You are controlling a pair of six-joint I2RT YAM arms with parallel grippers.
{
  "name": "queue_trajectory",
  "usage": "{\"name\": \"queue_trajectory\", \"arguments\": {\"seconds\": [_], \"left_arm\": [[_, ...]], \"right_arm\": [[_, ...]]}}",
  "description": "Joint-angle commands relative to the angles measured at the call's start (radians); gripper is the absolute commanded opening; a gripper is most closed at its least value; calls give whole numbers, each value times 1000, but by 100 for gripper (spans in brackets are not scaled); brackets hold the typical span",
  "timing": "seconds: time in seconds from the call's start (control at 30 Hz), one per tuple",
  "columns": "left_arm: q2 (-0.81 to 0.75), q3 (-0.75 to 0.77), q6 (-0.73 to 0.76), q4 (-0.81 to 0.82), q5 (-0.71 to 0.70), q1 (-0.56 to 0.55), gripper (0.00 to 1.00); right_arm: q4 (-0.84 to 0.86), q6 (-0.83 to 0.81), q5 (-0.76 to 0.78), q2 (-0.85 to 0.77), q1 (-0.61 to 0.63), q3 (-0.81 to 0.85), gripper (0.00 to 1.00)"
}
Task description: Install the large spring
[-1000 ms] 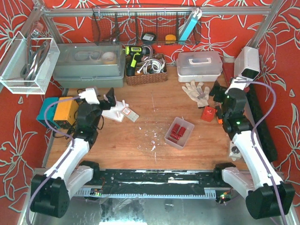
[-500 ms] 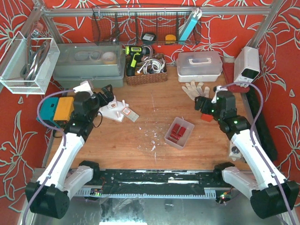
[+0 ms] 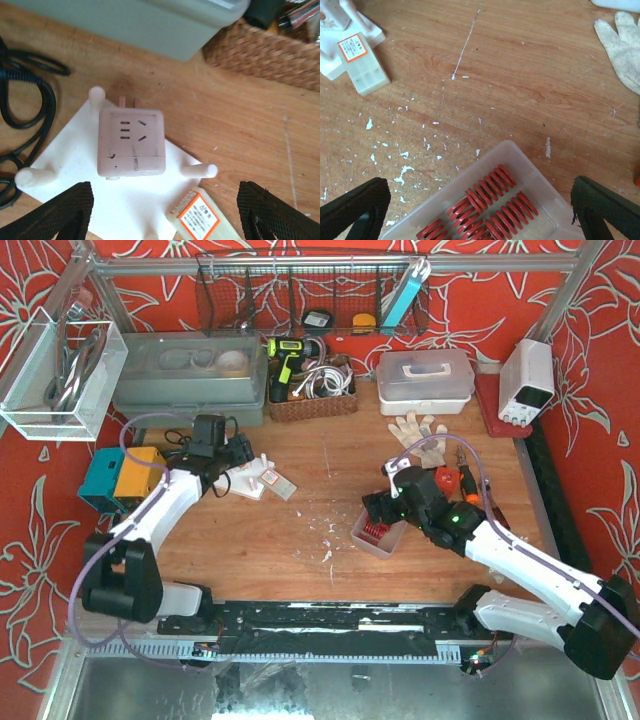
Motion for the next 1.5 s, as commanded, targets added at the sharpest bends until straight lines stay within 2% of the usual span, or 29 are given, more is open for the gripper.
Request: {"name": "queue_trajectory", "arguments": {"seconds": [0.0,0.17,0.43,0.67,0.8,1.07,1.47], "left_arm": [[82,43,16,-44,-63,-18,78],[153,75,25,-49,-144,-20,76],[241,85,29,1,-116,-22,74],[303,122,46,-2,-162,-22,78],[348,140,56,4,-133,-22,78],[407,154,62,2,-161,-22,74],[333,145,60,3,-150,-24,45]], "right_arm": [[66,-56,166,7,76,-15,99],[108,-69,223,26,123,-33,99],[133,-68,243,16,129,-50,99],[138,-74,252,25,129,-51,99],[138,-79,262,29,130,-51,99],[142,-83,271,43,130,-50,99],[147,-89,299,44,130,-54,98]]}}
